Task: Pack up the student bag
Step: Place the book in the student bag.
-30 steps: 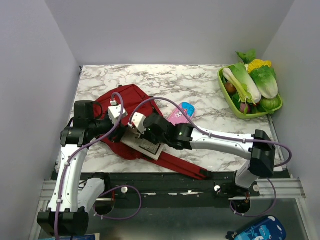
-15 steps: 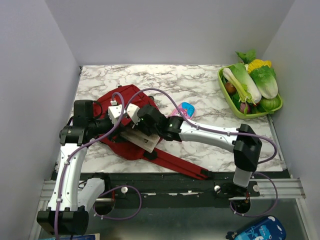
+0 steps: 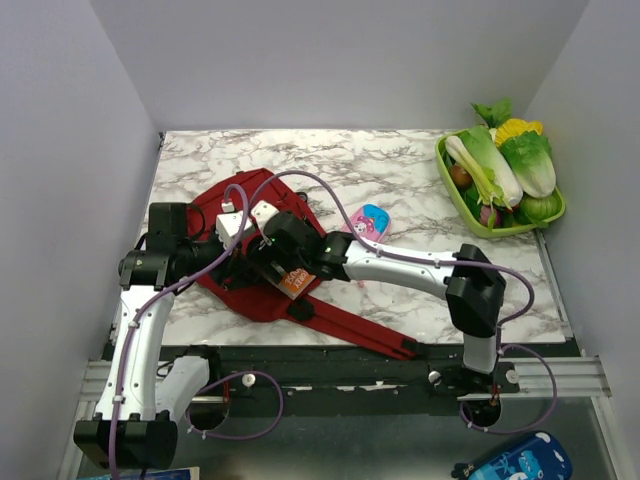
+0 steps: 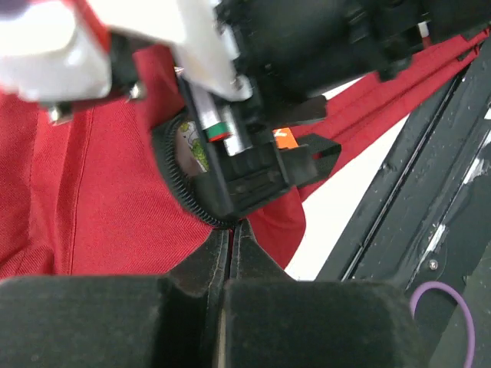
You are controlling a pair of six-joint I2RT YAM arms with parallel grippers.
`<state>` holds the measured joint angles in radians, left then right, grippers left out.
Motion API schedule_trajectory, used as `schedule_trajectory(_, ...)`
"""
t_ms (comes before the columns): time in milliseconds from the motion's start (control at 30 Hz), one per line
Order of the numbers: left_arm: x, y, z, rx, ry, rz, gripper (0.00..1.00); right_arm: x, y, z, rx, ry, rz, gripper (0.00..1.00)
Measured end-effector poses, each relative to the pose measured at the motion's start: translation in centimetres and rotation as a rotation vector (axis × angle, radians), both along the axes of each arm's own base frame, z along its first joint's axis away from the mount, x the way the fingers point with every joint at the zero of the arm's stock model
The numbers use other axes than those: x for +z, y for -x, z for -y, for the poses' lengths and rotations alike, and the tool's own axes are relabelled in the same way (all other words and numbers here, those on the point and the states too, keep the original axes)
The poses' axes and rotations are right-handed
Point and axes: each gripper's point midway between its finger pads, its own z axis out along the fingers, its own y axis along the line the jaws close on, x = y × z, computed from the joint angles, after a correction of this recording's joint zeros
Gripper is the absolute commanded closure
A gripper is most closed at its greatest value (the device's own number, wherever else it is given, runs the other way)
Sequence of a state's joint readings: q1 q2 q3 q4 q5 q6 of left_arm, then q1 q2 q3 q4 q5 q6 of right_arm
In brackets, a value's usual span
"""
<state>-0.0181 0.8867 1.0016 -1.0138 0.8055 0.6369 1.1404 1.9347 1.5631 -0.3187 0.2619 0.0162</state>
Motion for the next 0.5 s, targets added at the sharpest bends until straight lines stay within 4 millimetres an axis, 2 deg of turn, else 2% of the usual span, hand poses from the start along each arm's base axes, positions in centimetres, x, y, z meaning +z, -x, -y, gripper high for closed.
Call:
schedule_trajectory(100, 0.1, -0.2, 0.2, -0.01, 0.006, 0.009, 0.99, 1.3, 0.8, 0.9, -0.016, -0.052, -0.024, 0.0)
schedule_trajectory(167, 0.3, -0.6, 0.4, -0.018, 0.012, 0.026, 0.99, 3.2, 2.3, 0.9, 0.011, -0.123, -0.04, 0.02)
schedule_trajectory(200, 0.4, -0.8, 0.5, -0.02, 0.014, 0.029, 0.99, 4.3, 2.8, 1.1, 0.017, -0.162, -0.044, 0.1)
schedule_trajectory(267, 0.4, -0.9, 0.5, -0.02, 0.015, 0.035, 0.99, 6.4, 3.7, 1.6, 0.021, -0.239, -0.051, 0.16)
schedule_trajectory(300, 0.5, -1.0, 0.5, -0.021, 0.015, 0.038, 0.99, 7.3, 3.7, 2.1, 0.003, -0.28, -0.055, 0.27)
schedule_trajectory(367, 0.5, -1.0, 0.5, -0.021, 0.015, 0.042, 0.99, 8.0, 2.3, 4.1, -0.07, -0.345, -0.067, 0.43)
schedule_trajectory(400, 0.6, -1.1, 0.5, -0.021, 0.015, 0.044, 0.99, 7.9, 1.2, 5.4, -0.129, -0.367, -0.08, 0.61)
schedule_trajectory(467, 0.6, -1.1, 0.5, -0.021, 0.015, 0.047, 0.99, 6.3, -1.5, 8.4, -0.264, -0.382, -0.118, 0.78)
schedule_trajectory(500, 0.6, -1.1, 0.5, -0.021, 0.015, 0.048, 0.99, 4.9, -2.2, 9.6, -0.333, -0.385, -0.157, 0.9)
